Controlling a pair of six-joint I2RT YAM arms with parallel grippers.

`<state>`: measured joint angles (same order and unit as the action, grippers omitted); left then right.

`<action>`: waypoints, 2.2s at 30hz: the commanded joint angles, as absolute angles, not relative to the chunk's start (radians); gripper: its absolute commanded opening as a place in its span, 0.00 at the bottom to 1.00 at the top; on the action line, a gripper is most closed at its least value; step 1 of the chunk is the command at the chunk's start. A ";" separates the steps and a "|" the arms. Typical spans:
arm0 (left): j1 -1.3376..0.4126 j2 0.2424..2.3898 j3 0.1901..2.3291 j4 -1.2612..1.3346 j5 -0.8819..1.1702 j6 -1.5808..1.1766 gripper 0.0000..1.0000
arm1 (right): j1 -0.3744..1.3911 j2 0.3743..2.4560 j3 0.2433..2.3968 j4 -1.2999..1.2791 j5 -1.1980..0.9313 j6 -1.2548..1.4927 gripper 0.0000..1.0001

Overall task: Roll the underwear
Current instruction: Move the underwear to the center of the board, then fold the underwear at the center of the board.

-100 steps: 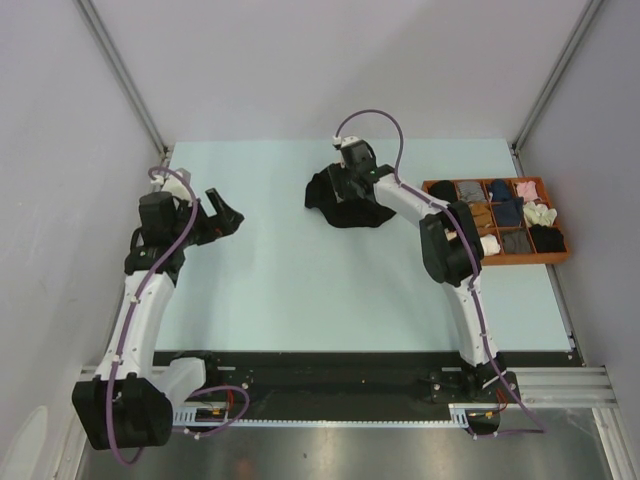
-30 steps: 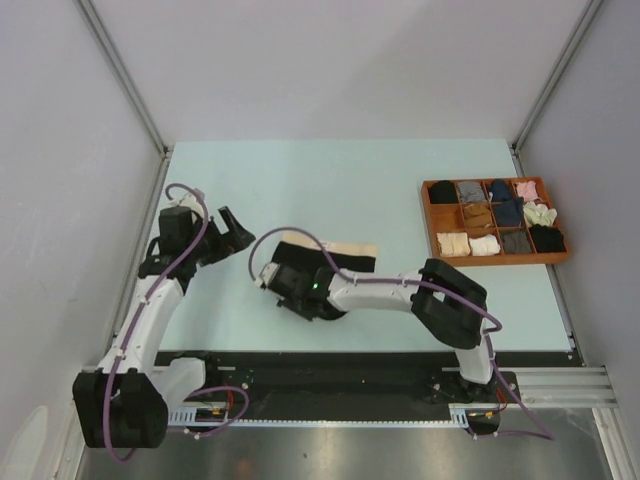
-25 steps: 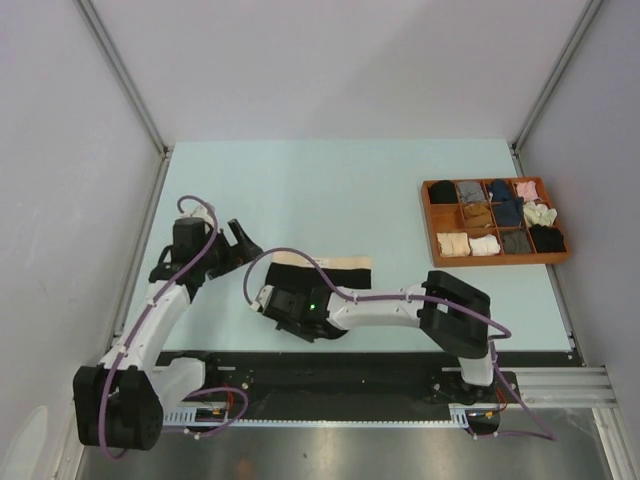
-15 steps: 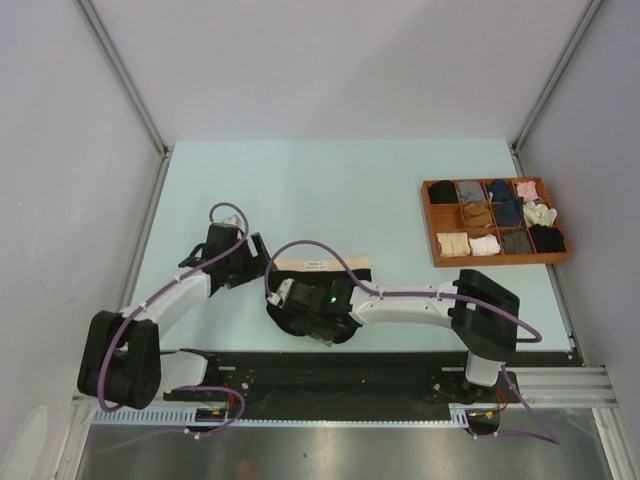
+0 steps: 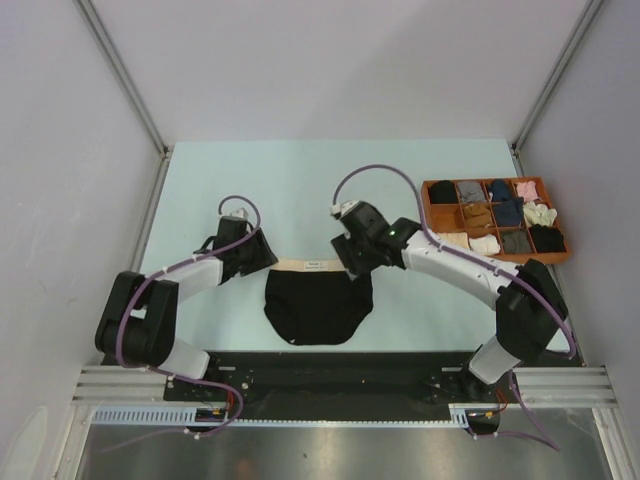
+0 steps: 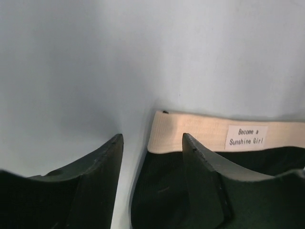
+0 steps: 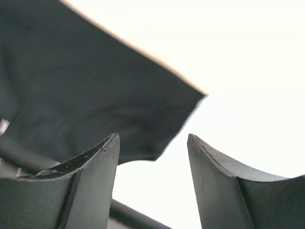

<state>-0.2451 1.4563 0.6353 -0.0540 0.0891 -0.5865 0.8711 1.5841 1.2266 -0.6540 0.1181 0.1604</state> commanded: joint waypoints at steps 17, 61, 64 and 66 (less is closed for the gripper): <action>-0.281 1.580 0.676 -0.029 0.120 -0.588 0.22 | 0.526 1.799 1.229 -0.522 -0.172 0.244 0.59; -0.282 1.250 0.486 -0.055 0.137 -0.730 0.51 | 0.526 2.045 1.674 -0.440 -0.121 -0.011 0.57; -0.284 1.282 0.488 -0.038 0.123 -0.733 0.49 | 0.577 1.955 1.616 -0.448 -0.121 0.032 0.57; -0.284 1.305 0.491 -0.038 0.114 -0.730 0.47 | 0.609 1.893 1.583 -0.445 -0.109 0.057 0.57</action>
